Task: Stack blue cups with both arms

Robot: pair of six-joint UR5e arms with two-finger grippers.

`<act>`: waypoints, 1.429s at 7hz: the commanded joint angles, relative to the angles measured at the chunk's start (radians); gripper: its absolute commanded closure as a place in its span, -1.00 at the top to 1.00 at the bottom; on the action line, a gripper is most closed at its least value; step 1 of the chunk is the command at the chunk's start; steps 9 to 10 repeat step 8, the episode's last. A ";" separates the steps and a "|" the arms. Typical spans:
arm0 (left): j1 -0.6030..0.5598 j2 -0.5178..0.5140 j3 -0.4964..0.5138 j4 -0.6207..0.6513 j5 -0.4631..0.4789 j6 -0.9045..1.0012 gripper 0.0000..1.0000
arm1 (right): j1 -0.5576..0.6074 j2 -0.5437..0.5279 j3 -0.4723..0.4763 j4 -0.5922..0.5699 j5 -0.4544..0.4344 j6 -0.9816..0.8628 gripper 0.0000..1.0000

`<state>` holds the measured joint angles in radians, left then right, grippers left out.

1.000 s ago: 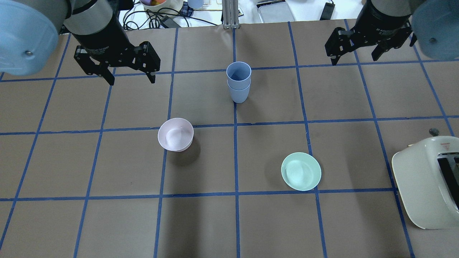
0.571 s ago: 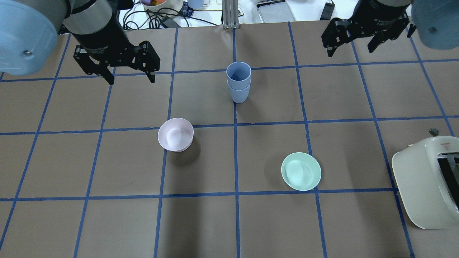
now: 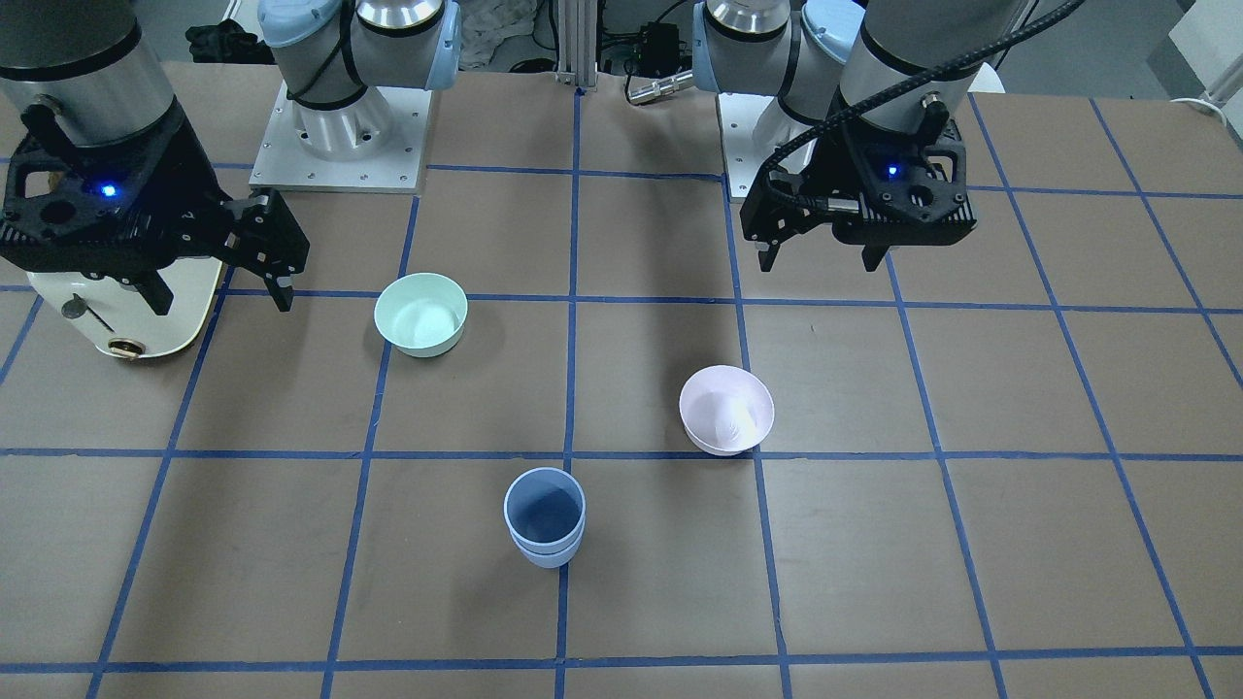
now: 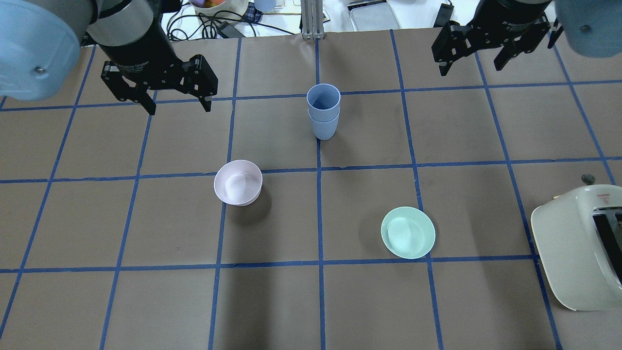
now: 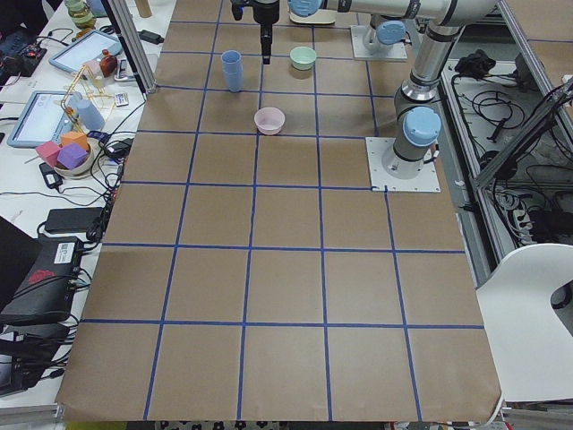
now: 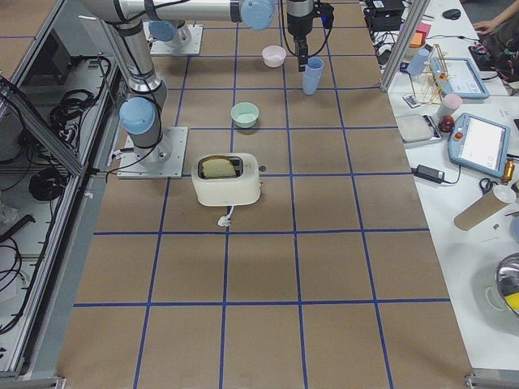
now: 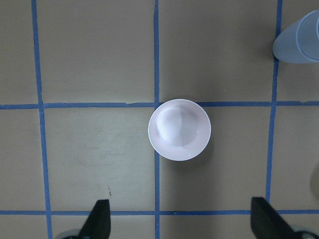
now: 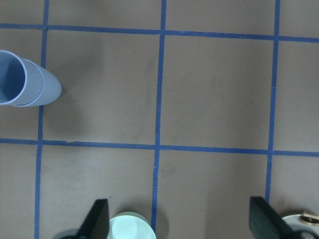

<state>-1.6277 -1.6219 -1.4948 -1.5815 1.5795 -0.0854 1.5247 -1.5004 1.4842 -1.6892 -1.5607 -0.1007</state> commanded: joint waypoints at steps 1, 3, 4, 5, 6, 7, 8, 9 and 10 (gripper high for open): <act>0.000 0.005 -0.001 -0.003 0.000 -0.004 1.00 | 0.000 0.000 0.002 0.000 0.002 0.004 1.00; 0.000 0.004 0.001 -0.003 -0.001 -0.004 1.00 | 0.000 0.003 0.002 -0.001 0.002 0.001 1.00; 0.000 -0.001 0.001 -0.003 0.000 -0.005 1.00 | 0.000 0.003 0.002 -0.001 0.002 0.001 1.00; 0.000 -0.003 0.002 -0.005 0.000 -0.016 1.00 | 0.000 0.005 0.002 -0.001 0.002 0.004 1.00; 0.000 0.000 0.001 -0.006 0.000 -0.017 1.00 | 0.000 0.008 0.002 -0.003 0.002 0.001 1.00; 0.000 -0.001 0.001 -0.006 0.000 -0.017 1.00 | 0.000 0.009 0.002 -0.001 0.002 0.001 1.00; 0.000 -0.001 0.001 -0.006 0.000 -0.017 1.00 | 0.000 0.009 0.001 -0.001 0.001 0.001 1.00; 0.000 -0.001 0.001 -0.006 0.000 -0.017 1.00 | 0.000 0.009 0.001 -0.001 0.001 0.001 1.00; 0.000 -0.001 0.001 -0.006 0.000 -0.017 1.00 | 0.000 0.009 0.001 -0.001 0.001 0.001 1.00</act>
